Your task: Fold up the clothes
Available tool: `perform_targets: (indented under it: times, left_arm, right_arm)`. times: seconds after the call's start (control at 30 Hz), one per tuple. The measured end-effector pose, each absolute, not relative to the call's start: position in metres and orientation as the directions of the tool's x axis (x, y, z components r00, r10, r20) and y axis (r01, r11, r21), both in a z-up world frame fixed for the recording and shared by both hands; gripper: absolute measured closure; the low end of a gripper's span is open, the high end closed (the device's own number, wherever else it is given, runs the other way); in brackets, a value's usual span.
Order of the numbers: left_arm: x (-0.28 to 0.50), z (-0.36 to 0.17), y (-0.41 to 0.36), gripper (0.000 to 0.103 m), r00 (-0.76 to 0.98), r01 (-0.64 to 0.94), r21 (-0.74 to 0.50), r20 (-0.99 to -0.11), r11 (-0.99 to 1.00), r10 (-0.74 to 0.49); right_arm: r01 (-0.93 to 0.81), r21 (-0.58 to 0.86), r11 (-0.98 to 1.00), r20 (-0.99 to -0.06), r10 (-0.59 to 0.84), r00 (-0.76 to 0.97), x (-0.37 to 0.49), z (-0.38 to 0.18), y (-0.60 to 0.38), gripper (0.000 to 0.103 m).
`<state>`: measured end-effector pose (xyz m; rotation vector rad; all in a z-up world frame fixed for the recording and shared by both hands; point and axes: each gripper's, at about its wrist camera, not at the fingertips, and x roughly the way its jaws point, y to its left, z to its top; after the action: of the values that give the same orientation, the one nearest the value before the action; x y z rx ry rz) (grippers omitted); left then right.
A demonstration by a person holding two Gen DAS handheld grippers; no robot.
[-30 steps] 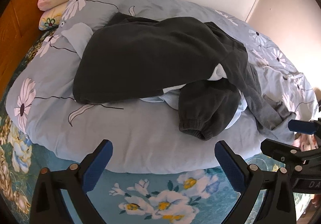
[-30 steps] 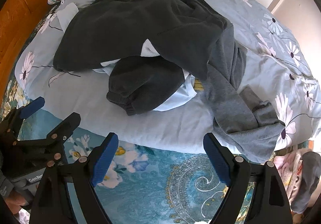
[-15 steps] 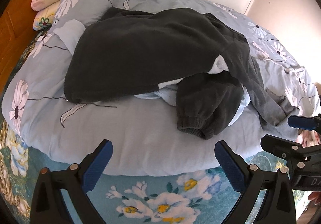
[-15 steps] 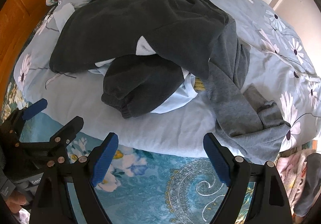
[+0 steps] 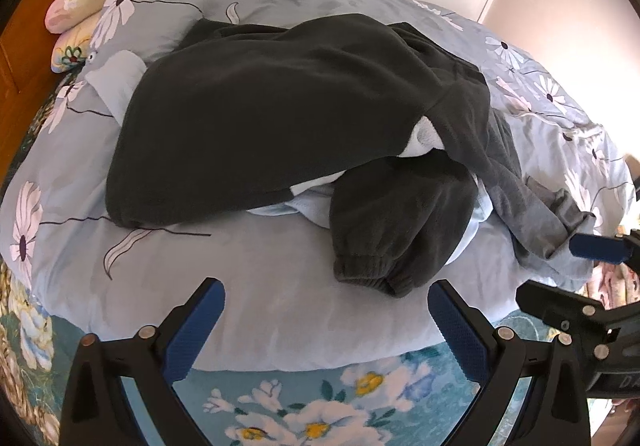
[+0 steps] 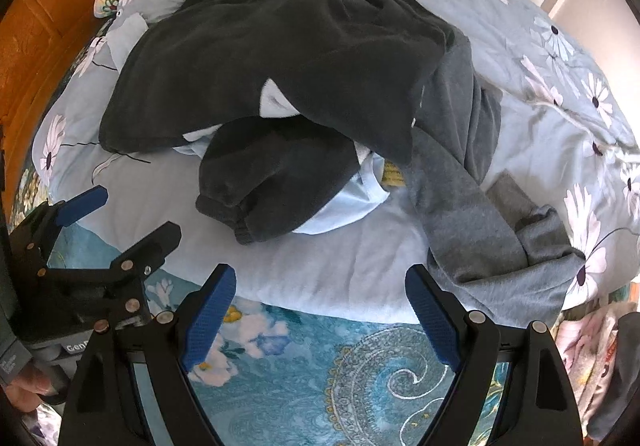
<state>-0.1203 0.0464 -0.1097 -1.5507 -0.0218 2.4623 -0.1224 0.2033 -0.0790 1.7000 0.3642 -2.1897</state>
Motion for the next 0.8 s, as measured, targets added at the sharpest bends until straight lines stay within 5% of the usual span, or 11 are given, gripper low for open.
perform_targets:
  times: [0.3,0.63,0.8]
  left_arm:
    - [-0.166,-0.098,0.095,0.0,-0.483,-0.368,0.049,-0.864,-0.929,0.145]
    - [-0.203,-0.12,0.183,0.002,-0.703,-0.501,0.546,-0.709,-0.671,-0.053]
    - [-0.215,-0.109,0.201,0.019,-0.72,-0.542,0.599,-0.693,-0.589,-0.042]
  right_arm:
    - [0.243,0.078,-0.967,-0.955,-0.143,-0.261,-0.09,-0.074,0.274,0.016]
    - [0.08,0.06,-0.995,-0.964,-0.078,-0.255,-0.034,-0.076,0.371,0.016]
    - [-0.005,0.067,-0.998,-0.97,-0.064,-0.233,-0.013,-0.079,0.406,0.016]
